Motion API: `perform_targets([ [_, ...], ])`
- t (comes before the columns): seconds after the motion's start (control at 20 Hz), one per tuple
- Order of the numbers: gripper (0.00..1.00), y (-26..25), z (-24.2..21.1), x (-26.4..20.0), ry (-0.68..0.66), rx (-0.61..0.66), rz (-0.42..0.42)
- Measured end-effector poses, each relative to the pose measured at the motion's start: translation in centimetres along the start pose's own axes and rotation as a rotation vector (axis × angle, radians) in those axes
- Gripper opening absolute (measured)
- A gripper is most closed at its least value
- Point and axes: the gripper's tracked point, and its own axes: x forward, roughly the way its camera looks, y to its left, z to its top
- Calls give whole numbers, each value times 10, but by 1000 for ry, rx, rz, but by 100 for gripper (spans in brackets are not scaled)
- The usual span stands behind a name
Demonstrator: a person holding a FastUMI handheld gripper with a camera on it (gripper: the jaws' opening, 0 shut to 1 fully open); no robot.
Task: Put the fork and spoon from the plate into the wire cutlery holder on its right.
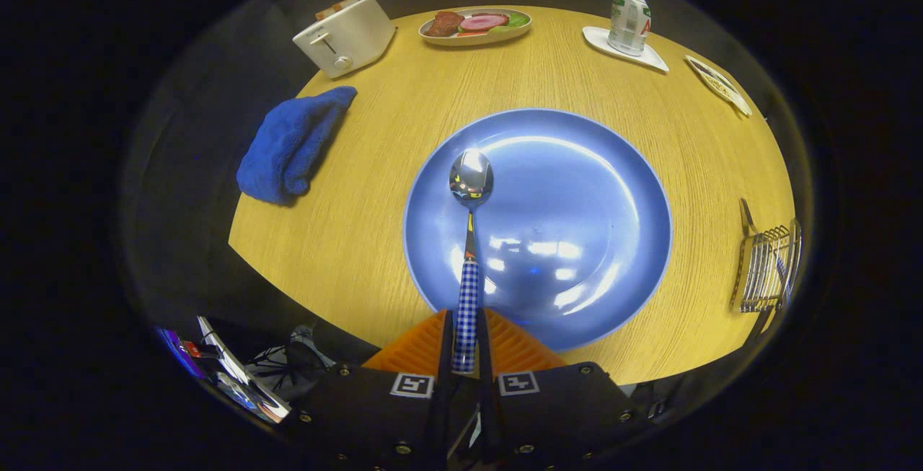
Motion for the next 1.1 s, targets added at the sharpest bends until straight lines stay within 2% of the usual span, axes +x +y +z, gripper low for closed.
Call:
perform_targets([
  [0.25, 18, -12, -5, -5, 45, -22, -14],
  [0.35, 13, -9, 2, 1, 7, -16, 5],
  [0.6, 31, -14, 21, 2, -25, -17, 5],
  [0.75, 31, -20, 35, 3, -57, -2, -1],
  [0.95, 31, -17, 20, 22, 43, -15, 18],
  [1.0, 36, -18, 19, 24, 58, -20, 16],
  [1.05, 35, -19, 17, 32, 58, -20, 5],
  [1.1, 24, -21, 20, 27, 56, -19, 6],
])
